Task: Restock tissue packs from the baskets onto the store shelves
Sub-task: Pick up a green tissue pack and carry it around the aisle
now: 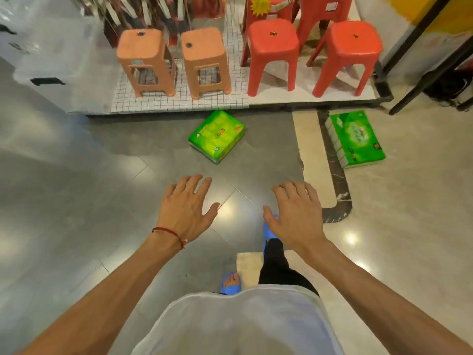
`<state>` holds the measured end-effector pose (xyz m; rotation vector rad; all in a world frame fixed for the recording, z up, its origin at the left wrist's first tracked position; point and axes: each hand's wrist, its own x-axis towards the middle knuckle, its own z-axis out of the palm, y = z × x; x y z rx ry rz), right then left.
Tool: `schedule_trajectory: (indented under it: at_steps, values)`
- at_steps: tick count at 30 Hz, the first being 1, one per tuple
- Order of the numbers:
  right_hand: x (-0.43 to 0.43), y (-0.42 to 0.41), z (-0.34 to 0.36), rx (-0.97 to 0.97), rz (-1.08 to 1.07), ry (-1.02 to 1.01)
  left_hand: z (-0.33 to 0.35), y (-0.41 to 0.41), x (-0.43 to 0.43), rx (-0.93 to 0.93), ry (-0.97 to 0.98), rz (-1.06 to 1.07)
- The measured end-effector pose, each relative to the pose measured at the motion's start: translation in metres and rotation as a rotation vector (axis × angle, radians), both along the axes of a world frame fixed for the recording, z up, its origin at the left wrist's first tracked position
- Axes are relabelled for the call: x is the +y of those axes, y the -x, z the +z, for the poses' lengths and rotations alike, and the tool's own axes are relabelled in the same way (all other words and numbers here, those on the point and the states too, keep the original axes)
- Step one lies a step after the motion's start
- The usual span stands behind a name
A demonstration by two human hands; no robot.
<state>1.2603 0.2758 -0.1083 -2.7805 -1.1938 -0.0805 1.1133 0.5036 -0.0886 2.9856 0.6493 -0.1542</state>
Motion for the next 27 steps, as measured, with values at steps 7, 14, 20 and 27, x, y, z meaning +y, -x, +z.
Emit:
schedule_trajectory:
  at_steps: [7,14,20,27]
  values:
    - [0.064,-0.166,0.005,0.009,0.186,-0.021,0.007,-0.123,0.024,0.019,-0.018,0.196]
    - [0.134,-0.292,0.009,0.030,0.367,0.062,0.003,-0.204,0.049,0.028,0.010,0.408]
    - [0.207,-0.365,-0.010,0.019,0.442,0.145,-0.025,-0.257,0.101,0.059,0.065,0.520]
    - [0.318,-0.432,-0.034,0.028,0.473,0.258,-0.055,-0.337,0.196,-0.019,0.081,0.605]
